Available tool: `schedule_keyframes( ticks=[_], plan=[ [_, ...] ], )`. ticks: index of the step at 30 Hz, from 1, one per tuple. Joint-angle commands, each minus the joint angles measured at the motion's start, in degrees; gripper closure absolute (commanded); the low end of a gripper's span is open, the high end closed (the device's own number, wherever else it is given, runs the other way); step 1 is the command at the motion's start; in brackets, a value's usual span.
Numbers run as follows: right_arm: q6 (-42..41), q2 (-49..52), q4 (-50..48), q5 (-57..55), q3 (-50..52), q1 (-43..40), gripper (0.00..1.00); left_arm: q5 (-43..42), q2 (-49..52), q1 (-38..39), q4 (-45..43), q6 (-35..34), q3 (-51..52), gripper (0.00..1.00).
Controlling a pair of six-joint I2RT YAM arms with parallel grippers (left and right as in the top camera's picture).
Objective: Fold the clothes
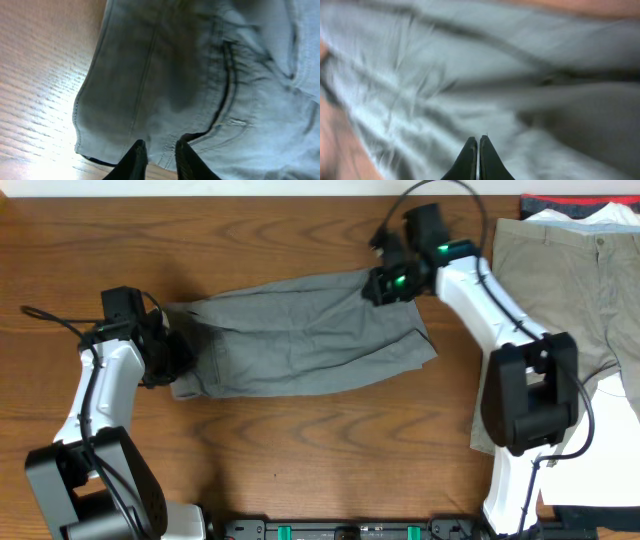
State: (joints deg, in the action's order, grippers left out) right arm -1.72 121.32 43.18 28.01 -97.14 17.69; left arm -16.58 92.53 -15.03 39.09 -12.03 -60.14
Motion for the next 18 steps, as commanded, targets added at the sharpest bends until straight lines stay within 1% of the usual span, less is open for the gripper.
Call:
schedule_keyframes(
  ticks=[1, 5, 9, 11, 14, 18],
  plan=[
    [4.2, 1.4, 2.1, -4.4, -0.3, 3.9, 0.97, -0.9, -0.8, 0.0, 0.2, 1.1, -1.1, 0.78],
    [4.2, 3.7, 3.8, -5.2, -0.3, 6.6, 0.97, -0.9, -0.8, 0.0, 0.6, 1.1, -1.1, 0.78],
    [3.3, 6.6, 0.1, -5.8, -0.3, 8.3, 0.96, -0.9, -0.8, 0.0, 0.7, 1.1, -1.1, 0.78],
    [0.9, 8.3, -3.6, -5.8, -0.3, 8.5, 0.96, -1.0, -0.8, 0.0, 0.8, 1.1, -1.1, 0.78],
    [-5.2, 11.0, -10.1, -5.8, -0.3, 8.5, 0.96, -1.0, -0.8, 0.0, 1.0, 1.1, -1.1, 0.78],
    [-12.0, 13.9, -21.5, -5.6, -0.3, 8.2, 0.97, -1.0, -0.8, 0.0, 1.0, 1.1, -1.1, 0.78]
  ],
)
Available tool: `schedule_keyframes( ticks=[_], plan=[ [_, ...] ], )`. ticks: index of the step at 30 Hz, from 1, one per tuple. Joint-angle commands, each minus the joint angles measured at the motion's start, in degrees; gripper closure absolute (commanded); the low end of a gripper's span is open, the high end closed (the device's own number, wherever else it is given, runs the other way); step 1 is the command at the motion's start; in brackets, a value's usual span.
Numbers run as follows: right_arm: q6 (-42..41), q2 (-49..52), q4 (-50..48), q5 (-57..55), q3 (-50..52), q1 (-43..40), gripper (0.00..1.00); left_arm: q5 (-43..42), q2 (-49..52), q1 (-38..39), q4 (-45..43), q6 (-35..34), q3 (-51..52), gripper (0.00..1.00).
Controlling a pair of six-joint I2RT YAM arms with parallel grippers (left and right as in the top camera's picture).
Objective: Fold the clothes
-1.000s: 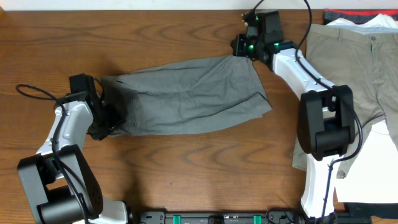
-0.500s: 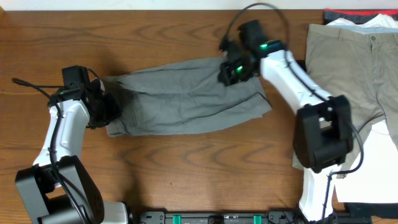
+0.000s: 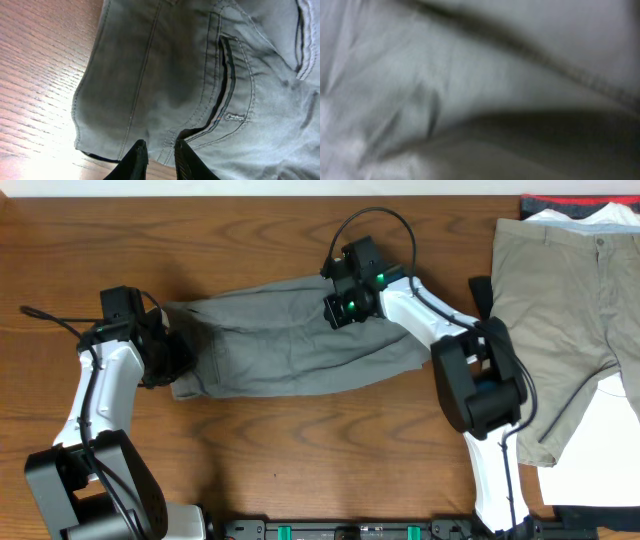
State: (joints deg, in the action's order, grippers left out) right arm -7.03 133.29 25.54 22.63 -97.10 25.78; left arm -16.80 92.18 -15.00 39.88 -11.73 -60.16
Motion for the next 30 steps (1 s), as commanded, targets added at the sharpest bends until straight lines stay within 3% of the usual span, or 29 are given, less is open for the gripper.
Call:
schedule_keyframes(
  ticks=[1, 7, 17, 23, 30],
  plan=[
    [-7.4, 1.9, -6.8, 0.3, -0.3, 0.1, 0.97, -0.7, -0.5, 0.0, 0.2, 0.8, -1.1, 0.78],
    [-11.7, 2.0, -22.4, 1.7, -0.3, 0.1, 0.93, -0.7, -0.5, 0.0, 0.2, 0.8, -1.1, 0.78],
    [-11.6, 2.0, -15.1, -8.5, -0.3, -1.4, 0.91, -0.8, -0.5, 0.1, 0.4, 1.9, -1.1, 0.64],
    [-11.6, 2.0, -13.7, -5.6, -0.3, -4.6, 0.91, -6.7, -0.9, 1.9, -0.4, 9.2, -1.6, 0.65],
    [-11.6, 2.0, -18.6, 4.1, -0.3, -5.1, 0.91, -6.4, -0.9, 9.0, -10.8, 13.8, -1.9, 0.78]
  ],
)
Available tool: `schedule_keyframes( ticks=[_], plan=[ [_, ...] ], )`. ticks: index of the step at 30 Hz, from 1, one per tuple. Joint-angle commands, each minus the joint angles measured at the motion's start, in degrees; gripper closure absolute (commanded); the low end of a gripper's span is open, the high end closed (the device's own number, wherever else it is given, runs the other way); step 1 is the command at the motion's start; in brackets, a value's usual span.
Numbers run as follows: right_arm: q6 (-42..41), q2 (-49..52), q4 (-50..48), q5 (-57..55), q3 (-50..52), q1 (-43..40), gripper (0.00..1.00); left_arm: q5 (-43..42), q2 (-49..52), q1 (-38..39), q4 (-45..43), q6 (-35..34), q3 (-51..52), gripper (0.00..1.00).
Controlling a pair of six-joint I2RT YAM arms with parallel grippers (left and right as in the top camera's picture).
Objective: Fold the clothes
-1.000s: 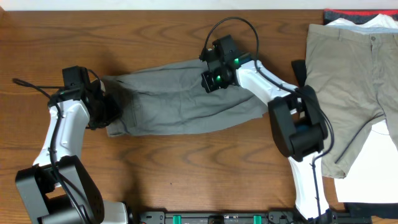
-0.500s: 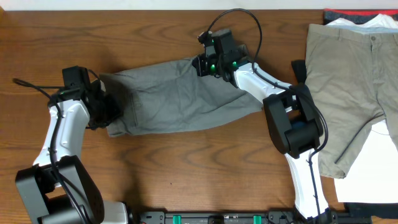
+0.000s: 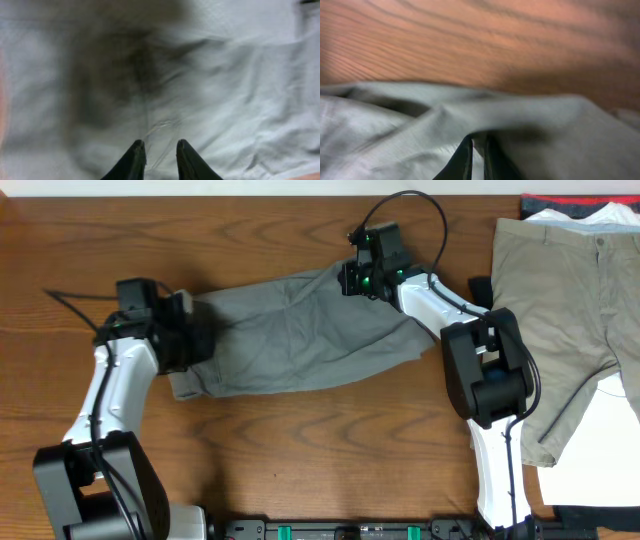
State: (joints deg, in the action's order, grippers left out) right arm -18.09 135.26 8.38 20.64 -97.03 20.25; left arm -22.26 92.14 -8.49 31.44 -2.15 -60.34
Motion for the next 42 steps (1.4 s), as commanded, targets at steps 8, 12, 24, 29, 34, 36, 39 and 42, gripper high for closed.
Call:
schedule_keyframes(
  ticks=[8, 12, 24, 29, 34, 36, 39, 42],
  plan=[
    [-7.2, 0.0, -7.6, 7.4, -0.4, 0.4, 0.91, 5.4, 3.3, 6.4, -14.0, 4.3, -1.7, 0.78],
    [-7.2, 0.0, -7.4, 4.9, -0.4, 0.4, 0.90, 5.4, 7.2, 6.4, -15.2, 4.3, -1.7, 0.80],
    [-8.1, 0.0, -5.7, 1.1, -0.4, 0.3, 0.89, 18.6, 14.1, 6.3, -25.5, -3.0, -1.7, 0.79],
    [-6.5, 0.0, 1.1, 1.9, -0.4, -0.4, 0.89, 20.0, 17.0, 6.3, -27.7, -5.7, -1.7, 0.79],
    [-2.4, 0.0, 10.6, 11.6, -0.4, -2.2, 0.85, 21.1, 18.7, 6.3, -27.7, -6.4, -1.7, 0.78],
    [-0.8, 0.0, 13.7, 15.7, -0.4, -3.4, 0.84, 21.1, 18.7, 6.3, -27.8, -6.4, -1.7, 0.77],
    [5.6, -1.1, 16.9, 23.9, -0.4, -5.5, 0.80, 20.9, 18.6, 6.3, -27.7, -7.0, -2.5, 0.77],
    [10.6, -3.8, 20.5, 28.5, -0.4, -7.0, 0.78, 19.4, 18.0, 6.3, -27.7, -7.0, -3.4, 0.77]
  ],
)
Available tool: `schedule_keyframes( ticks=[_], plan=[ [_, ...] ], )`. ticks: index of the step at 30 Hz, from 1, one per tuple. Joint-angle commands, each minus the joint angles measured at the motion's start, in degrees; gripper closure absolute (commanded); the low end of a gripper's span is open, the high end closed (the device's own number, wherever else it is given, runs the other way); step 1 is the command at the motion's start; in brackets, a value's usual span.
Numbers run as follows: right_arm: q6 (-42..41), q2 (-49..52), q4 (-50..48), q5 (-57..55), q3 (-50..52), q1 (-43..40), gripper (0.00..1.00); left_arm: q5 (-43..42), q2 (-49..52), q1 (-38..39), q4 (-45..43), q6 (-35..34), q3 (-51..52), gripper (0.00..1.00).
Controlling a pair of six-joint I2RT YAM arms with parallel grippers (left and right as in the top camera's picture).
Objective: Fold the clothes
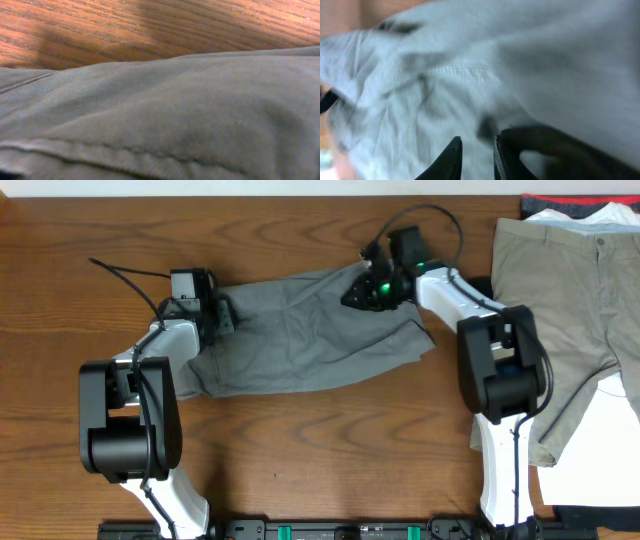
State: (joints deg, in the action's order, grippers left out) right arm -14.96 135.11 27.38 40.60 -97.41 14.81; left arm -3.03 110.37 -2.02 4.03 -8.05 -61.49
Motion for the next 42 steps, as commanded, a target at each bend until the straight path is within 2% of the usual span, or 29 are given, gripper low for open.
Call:
schedule_keyframes(
  ticks=[1, 4, 7, 12, 16, 20, 25, 33, 37, 42],
  plan=[
    [9.1, -5.2, 3.6, 8.5, 0.0, -2.0, 0.77, -0.7, -0.7, -0.2, -0.3, -1.1, -2.7, 0.76],
    [12.5, -9.2, 7.4, 6.1, 0.0, -2.3, 0.75, -1.0, -1.4, -0.2, -0.3, -0.5, -4.7, 0.72],
    [12.3, -12.6, 10.7, -0.4, 0.0, -1.9, 0.75, -0.8, -1.4, -0.4, -0.6, 0.7, -7.2, 0.72],
    [12.3, -14.1, 19.4, -3.0, 0.0, 0.2, 0.75, 0.3, -1.0, -1.2, -4.5, 0.9, -7.6, 0.71],
    [10.5, -13.2, 27.6, -15.4, 0.0, 2.8, 0.79, 0.7, -0.2, -2.6, -3.9, 0.9, -7.6, 0.72],
    [6.1, -12.4, 31.1, -27.1, 0.2, 5.0, 0.88, 0.7, 0.5, -3.7, -2.4, 0.9, -7.6, 0.72],
    [-4.7, -12.2, 35.0, -38.1, 1.3, 5.5, 0.90, 0.7, 0.7, -4.7, -1.6, 0.9, -7.6, 0.72],
    [-6.3, -12.2, 24.8, -39.3, 15.3, 4.2, 0.93, 1.0, 0.9, -4.9, -1.5, 2.5, -7.6, 0.72],
    [-9.5, -12.2, 24.6, -39.3, 21.3, 2.1, 0.96, 1.2, 0.9, -5.7, -1.4, 3.1, -7.6, 0.72],
    [-9.4, -12.2, 27.4, -39.3, 22.4, 0.2, 0.96, 1.1, 0.9, -8.6, -1.1, 2.5, -8.3, 0.70]
  ],
)
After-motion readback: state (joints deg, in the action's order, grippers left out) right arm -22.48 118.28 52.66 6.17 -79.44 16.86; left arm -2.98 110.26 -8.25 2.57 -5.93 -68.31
